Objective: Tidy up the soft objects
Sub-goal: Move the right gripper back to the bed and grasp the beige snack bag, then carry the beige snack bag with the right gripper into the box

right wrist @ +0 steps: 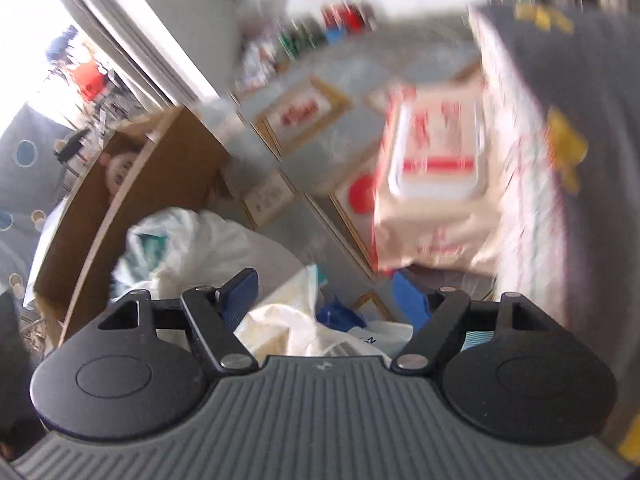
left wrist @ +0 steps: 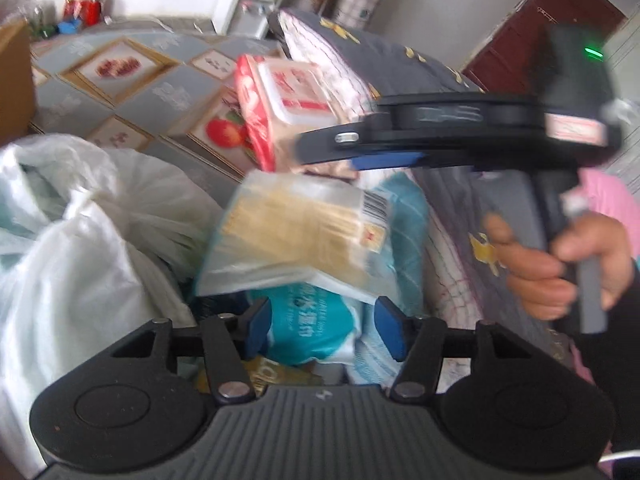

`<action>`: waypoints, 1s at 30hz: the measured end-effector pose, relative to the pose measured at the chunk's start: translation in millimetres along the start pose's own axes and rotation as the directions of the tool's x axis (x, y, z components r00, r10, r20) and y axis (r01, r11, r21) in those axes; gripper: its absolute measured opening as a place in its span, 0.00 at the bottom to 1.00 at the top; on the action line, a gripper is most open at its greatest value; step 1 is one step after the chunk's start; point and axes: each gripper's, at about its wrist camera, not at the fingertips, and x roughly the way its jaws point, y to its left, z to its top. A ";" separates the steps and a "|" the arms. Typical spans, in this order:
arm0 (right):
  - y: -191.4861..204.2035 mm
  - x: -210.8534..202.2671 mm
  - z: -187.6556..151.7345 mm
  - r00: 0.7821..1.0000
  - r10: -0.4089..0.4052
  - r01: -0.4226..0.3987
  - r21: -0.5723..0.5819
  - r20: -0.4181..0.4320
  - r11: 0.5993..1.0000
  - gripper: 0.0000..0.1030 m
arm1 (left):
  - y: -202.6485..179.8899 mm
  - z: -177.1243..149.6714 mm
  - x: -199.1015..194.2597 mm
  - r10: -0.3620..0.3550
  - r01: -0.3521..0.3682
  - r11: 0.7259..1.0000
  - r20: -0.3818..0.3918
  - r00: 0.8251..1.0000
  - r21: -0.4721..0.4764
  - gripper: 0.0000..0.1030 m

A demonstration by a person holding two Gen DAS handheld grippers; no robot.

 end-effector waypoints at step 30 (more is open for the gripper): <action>40.8 -99.3 -64.5 0.985 0.090 -0.110 0.138 0.146 0.984 0.18 | -32.8 -7.7 -64.6 -0.048 0.037 0.997 0.162 0.986 0.070 0.44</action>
